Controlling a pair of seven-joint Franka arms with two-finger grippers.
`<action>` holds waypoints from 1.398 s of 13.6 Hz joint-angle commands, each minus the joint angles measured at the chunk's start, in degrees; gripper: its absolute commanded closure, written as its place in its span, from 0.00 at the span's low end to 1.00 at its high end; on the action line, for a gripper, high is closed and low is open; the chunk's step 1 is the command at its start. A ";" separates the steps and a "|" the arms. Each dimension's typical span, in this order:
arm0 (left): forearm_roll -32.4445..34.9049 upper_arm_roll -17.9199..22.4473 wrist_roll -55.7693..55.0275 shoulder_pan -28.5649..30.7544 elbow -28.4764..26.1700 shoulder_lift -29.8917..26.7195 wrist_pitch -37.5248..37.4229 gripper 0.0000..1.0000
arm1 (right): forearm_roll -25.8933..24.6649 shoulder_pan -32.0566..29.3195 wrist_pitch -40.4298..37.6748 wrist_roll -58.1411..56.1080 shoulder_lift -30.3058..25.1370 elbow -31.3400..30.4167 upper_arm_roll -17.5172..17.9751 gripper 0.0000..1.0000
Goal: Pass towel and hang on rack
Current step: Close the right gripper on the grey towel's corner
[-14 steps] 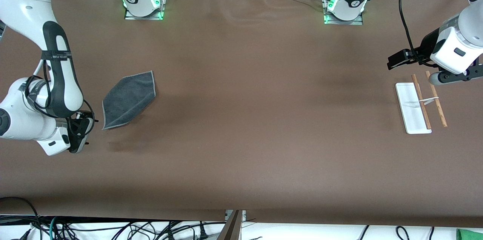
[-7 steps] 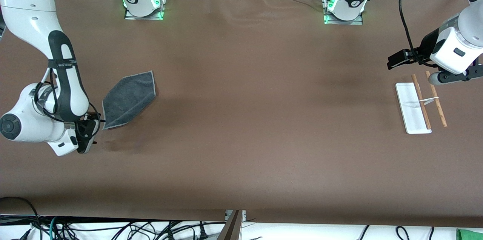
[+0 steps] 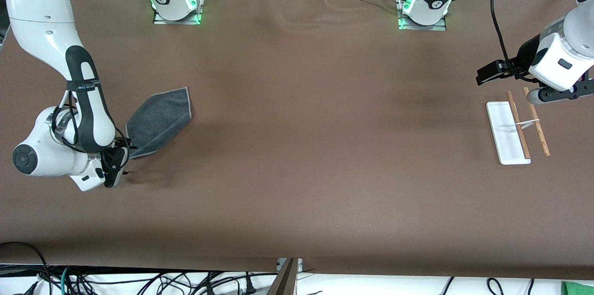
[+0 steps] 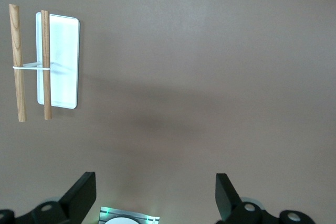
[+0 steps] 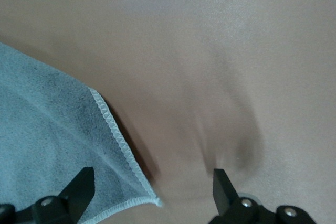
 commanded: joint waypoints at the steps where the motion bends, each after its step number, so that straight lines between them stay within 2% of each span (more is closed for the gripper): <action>1: -0.06 -0.08 0.00 -0.09 1.89 0.56 -1.56 0.00 | 1.24 -0.79 -1.07 -1.32 0.49 1.07 0.55 0.27; 2: -0.06 -0.08 0.00 -0.18 1.89 0.56 -1.56 0.00 | 1.15 -0.96 -1.07 -1.32 0.49 1.07 0.55 0.36; 4: -0.76 -0.08 -0.09 -0.09 1.89 0.56 -1.38 0.00 | 1.24 -1.31 -1.07 -1.49 0.49 1.07 0.55 0.40; 6: -0.59 -0.69 -0.09 -0.35 1.89 0.65 -1.38 0.00 | 1.15 -1.31 -1.60 -1.32 0.49 1.07 0.55 0.54; 7: -0.42 -0.87 -0.09 -0.35 1.89 0.74 -1.38 0.00 | 1.24 -1.31 -2.04 -1.14 0.49 1.07 0.55 0.65; 12: -0.15 -1.22 -0.18 -1.23 1.89 1.17 -1.20 0.00 | 1.15 -1.31 -2.39 -0.27 0.49 1.07 0.55 0.66; 17: -0.06 -1.23 -0.18 -0.97 1.89 1.35 -1.29 0.00 | 0.71 -1.23 -5.46 1.41 0.32 1.16 0.46 1.00; 19: -0.06 -1.23 -0.18 -0.97 1.89 1.27 -1.38 0.00 | 0.28 -1.23 -7.31 2.63 0.14 1.33 0.37 1.00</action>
